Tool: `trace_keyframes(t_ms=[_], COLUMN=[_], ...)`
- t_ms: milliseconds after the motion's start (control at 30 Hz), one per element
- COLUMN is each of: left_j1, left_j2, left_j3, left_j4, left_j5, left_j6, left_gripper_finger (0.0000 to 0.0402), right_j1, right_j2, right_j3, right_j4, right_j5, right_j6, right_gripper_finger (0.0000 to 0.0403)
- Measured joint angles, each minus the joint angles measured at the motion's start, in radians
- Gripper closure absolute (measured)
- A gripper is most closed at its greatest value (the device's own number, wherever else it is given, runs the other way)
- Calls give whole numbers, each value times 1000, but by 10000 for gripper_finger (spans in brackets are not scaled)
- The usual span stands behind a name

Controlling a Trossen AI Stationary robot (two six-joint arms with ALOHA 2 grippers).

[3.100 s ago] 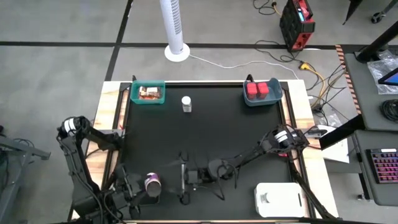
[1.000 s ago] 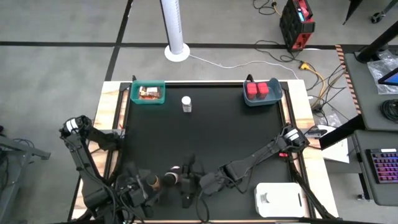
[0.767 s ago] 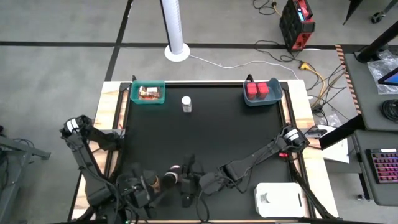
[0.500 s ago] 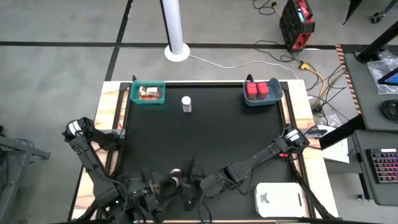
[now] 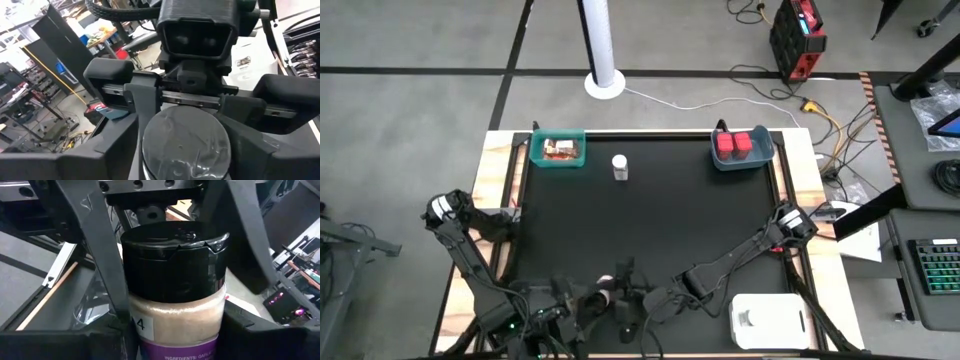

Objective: Sort spices by type
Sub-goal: Put the black seasoning bottle into the black bin

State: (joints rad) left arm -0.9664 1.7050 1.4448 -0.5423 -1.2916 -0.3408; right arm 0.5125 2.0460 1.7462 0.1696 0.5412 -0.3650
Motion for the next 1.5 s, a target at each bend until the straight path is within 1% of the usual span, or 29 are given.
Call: trace_keyframes(t_ms=[233,267,333,433,633,667,733,833,900,967,1000,1033,1067,1167,1267,1433,1500], left_j1=[0,0,0,0,-11,-15,-25,-49,-66,-79,-87,-97,-109,-149,-194,-257,-272], left_j2=[0,2,5,6,2,0,-4,-16,-16,-4,0,3,4,1,-4,-6,-6], left_j3=[0,0,0,-2,11,17,37,98,134,163,172,177,178,177,176,148,137], left_j4=[-3,-2,1,-1,-10,-30,-123,-369,-550,-704,-757,-805,-839,-900,-924,-950,-951], left_j5=[3,2,-1,8,-5,-5,-4,42,117,248,307,342,350,357,360,361,361], left_j6=[5,9,11,-7,-55,-85,-214,-537,-749,-892,-934,-959,-970,-1001,-1054,-1205,-1248], left_gripper_finger=[210,218,220,220,220,220,220,220,220,220,220,220,220,220,220,220,220], right_j1=[0,0,0,0,3,5,5,5,5,7,9,11,12,18,26,43,43], right_j2=[0,0,0,0,0,-2,-14,-34,-43,-46,-47,-47,-47,-47,-47,-47,-48], right_j3=[0,0,0,1,1,1,1,1,1,1,1,1,1,1,1,-7,-29], right_j4=[0,0,-7,-45,-90,-109,-164,-264,-317,-360,-369,-378,-389,-405,-407,-397,-372], right_j5=[2,2,1,0,0,1,0,0,3,10,11,11,11,12,12,59,62], right_j6=[1,2,27,81,169,190,251,358,412,433,437,443,446,453,461,462,462], right_gripper_finger=[236,234,222,187,91,78,54,34,30,29,29,29,28,28,28,28,28])
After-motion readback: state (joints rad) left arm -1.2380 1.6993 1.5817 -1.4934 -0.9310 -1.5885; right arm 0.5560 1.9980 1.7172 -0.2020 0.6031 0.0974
